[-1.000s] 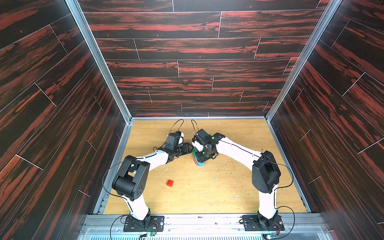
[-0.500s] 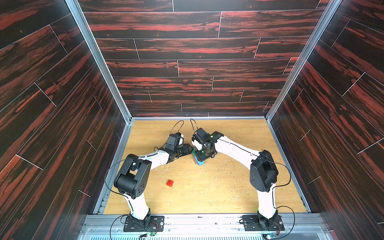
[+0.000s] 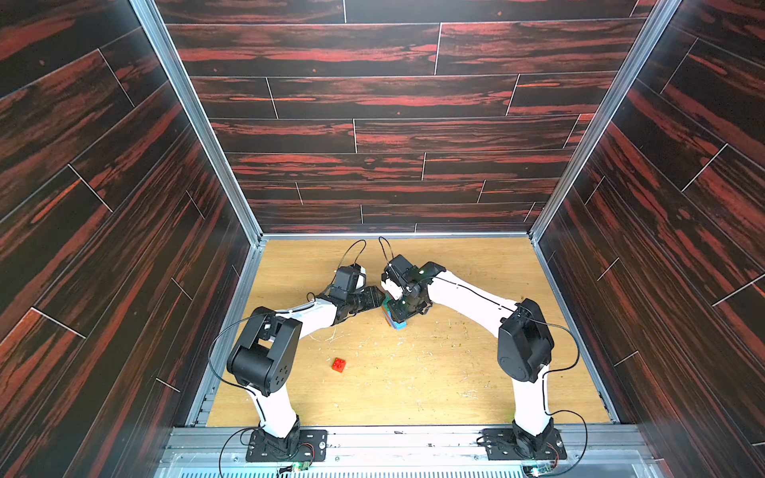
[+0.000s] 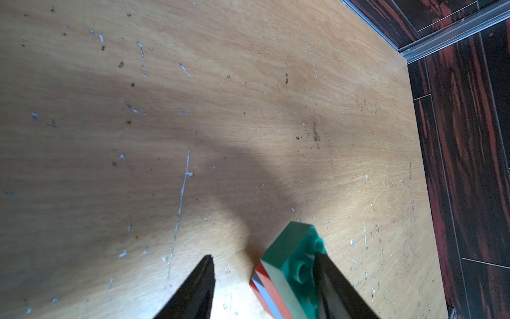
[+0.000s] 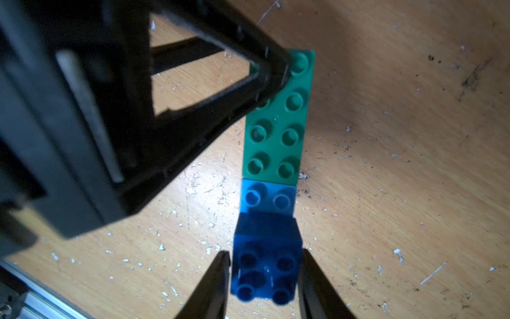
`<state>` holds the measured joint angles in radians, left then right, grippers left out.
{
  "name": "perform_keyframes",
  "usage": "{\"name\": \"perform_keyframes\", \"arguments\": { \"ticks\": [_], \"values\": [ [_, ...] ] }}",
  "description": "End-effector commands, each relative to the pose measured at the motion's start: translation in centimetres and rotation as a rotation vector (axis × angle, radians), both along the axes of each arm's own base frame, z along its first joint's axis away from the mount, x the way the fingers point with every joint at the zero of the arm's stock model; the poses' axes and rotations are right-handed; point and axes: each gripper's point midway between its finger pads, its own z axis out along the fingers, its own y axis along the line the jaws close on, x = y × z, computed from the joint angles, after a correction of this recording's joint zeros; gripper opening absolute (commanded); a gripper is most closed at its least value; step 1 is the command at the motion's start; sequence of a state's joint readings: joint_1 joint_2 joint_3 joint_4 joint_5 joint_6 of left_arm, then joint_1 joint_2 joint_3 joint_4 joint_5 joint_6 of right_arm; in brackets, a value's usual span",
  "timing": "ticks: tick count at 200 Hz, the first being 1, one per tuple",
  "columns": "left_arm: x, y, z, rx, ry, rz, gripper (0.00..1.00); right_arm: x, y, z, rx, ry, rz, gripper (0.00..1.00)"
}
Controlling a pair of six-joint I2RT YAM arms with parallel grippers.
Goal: Assemble a heart with lego
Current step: Assemble the lego brick with the lego brick.
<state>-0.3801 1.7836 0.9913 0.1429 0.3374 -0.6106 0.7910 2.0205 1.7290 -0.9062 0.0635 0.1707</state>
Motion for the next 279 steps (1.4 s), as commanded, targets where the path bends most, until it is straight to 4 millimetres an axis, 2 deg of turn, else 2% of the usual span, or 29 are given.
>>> {"name": "perform_keyframes", "arguments": {
  "ticks": [1, 33, 85, 121, 135, 164, 178, 219, 279],
  "values": [
    [-0.1, 0.0, 0.0, 0.007, 0.011, 0.001, 0.61, 0.1, 0.8, 0.3, 0.019, 0.0, 0.008, 0.47],
    [-0.1, -0.1, 0.2, 0.004, 0.008, 0.0, 0.61, 0.3, 1.2, 1.1, 0.045, -0.011, 0.009, 0.5],
    [-0.1, -0.2, 0.3, 0.002, 0.005, -0.002, 0.61, 1.1, 0.3, 0.6, -0.01, -0.04, -0.002, 0.53],
    [-0.1, -0.2, 0.2, 0.007, 0.006, -0.001, 0.61, 1.1, 0.8, 3.2, 0.06, -0.066, 0.012, 0.59],
    [0.0, -0.2, 0.2, 0.006, 0.006, -0.002, 0.61, 1.2, 0.3, 3.6, 0.074, -0.075, -0.009, 0.6],
    [0.0, -0.2, 0.3, 0.007, 0.006, -0.004, 0.61, 2.2, -2.4, 3.0, 0.045, -0.085, -0.095, 0.61],
    [-0.1, -0.1, 0.1, 0.013, 0.008, -0.005, 0.61, 2.4, -2.9, 2.8, 0.046, -0.082, -0.109, 0.61],
    [-0.1, -0.1, 0.0, 0.014, 0.012, -0.004, 0.61, 2.5, -3.4, 2.3, 0.017, -0.086, -0.118, 0.61],
    [-0.1, -0.4, 0.0, 0.013, 0.011, -0.009, 0.61, 2.5, -2.2, 1.5, 0.041, -0.05, -0.092, 0.61]
  ]
}}
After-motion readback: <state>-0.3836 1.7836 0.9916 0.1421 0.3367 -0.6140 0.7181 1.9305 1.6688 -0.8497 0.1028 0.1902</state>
